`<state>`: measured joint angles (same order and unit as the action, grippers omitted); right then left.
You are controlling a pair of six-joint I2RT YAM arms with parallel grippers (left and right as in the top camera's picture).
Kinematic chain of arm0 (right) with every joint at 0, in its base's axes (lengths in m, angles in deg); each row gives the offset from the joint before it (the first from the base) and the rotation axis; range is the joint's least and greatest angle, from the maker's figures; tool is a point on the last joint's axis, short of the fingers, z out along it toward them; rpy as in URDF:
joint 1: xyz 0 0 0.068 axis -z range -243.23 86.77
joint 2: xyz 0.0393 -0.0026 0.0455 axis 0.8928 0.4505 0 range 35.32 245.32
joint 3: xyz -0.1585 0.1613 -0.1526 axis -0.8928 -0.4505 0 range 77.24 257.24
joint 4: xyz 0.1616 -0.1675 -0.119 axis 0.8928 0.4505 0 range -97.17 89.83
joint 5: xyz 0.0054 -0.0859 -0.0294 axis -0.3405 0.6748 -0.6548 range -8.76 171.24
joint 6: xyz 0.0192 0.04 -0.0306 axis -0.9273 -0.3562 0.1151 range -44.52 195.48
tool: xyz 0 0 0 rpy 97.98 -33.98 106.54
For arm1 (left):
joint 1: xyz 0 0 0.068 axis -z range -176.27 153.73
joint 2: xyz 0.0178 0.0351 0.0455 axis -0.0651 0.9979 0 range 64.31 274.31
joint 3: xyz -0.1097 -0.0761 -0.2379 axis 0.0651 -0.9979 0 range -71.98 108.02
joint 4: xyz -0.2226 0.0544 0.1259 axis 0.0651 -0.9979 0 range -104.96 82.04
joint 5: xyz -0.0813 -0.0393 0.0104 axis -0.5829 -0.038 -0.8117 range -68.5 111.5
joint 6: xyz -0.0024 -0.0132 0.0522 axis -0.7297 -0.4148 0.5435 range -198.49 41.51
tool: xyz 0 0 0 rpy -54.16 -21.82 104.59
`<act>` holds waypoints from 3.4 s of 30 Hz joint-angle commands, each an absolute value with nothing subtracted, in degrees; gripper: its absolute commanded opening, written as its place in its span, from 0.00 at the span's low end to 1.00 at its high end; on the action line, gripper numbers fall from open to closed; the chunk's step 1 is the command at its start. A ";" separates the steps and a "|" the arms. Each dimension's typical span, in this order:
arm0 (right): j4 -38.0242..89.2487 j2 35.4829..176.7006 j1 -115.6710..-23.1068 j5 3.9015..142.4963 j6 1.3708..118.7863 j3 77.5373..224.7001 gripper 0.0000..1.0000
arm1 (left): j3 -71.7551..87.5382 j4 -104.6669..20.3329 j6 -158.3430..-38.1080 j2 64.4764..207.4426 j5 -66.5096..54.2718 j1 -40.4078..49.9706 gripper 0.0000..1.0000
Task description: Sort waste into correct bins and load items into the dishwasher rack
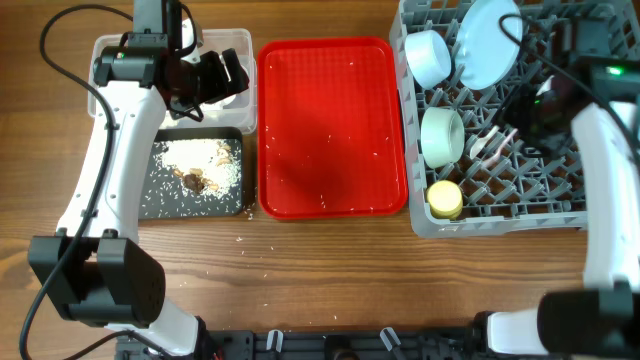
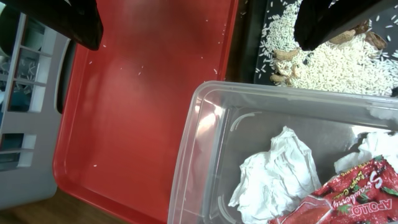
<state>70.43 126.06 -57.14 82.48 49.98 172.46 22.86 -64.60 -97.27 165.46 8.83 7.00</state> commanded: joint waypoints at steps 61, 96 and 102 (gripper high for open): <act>-8.41 35.53 -63.21 68.29 67.84 77.52 1.00 | 23.28 -64.60 -96.97 164.93 9.18 6.83 1.00; -8.41 35.53 -63.21 68.29 67.86 77.54 1.00 | -39.78 -7.01 -88.95 108.50 12.31 6.61 1.00; -8.41 35.53 -63.21 68.29 67.84 77.54 1.00 | -58.01 -1.92 -88.99 89.63 12.09 1.62 1.00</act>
